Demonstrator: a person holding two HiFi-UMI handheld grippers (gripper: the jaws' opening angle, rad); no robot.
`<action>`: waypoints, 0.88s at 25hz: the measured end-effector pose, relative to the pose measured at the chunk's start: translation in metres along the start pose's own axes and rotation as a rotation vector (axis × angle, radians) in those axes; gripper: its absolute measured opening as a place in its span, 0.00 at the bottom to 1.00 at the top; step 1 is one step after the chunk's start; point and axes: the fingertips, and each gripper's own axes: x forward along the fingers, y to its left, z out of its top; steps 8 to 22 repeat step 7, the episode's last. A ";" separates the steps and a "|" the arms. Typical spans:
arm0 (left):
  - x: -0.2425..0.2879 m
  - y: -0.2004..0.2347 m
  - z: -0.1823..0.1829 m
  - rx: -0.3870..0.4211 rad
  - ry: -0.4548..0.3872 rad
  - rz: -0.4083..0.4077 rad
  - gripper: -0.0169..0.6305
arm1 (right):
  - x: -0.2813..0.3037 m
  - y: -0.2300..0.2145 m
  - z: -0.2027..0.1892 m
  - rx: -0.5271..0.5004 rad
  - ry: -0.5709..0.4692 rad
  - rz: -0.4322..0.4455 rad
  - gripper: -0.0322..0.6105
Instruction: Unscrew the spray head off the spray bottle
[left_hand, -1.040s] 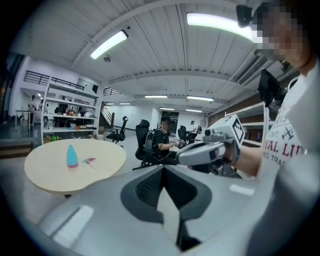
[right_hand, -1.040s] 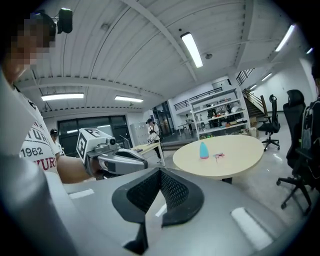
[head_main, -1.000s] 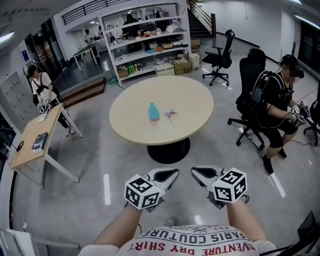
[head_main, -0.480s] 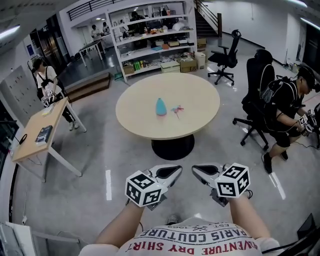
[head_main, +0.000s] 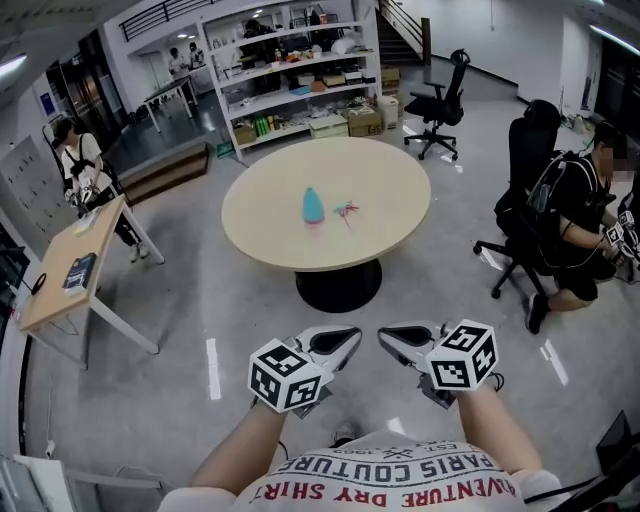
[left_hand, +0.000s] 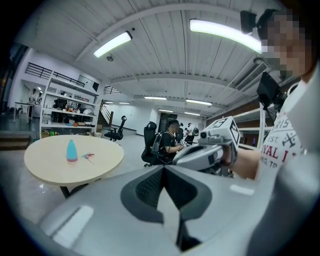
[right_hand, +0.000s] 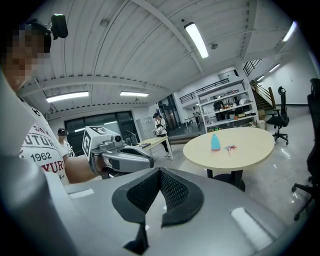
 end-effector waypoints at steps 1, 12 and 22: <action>0.001 -0.001 -0.001 0.001 0.004 0.000 0.03 | -0.001 0.000 -0.002 0.004 0.003 -0.001 0.05; -0.001 -0.010 0.000 0.006 0.009 -0.007 0.03 | -0.007 0.007 -0.001 0.005 -0.001 0.006 0.05; -0.001 -0.010 0.000 0.006 0.009 -0.007 0.03 | -0.007 0.007 -0.001 0.005 -0.001 0.006 0.05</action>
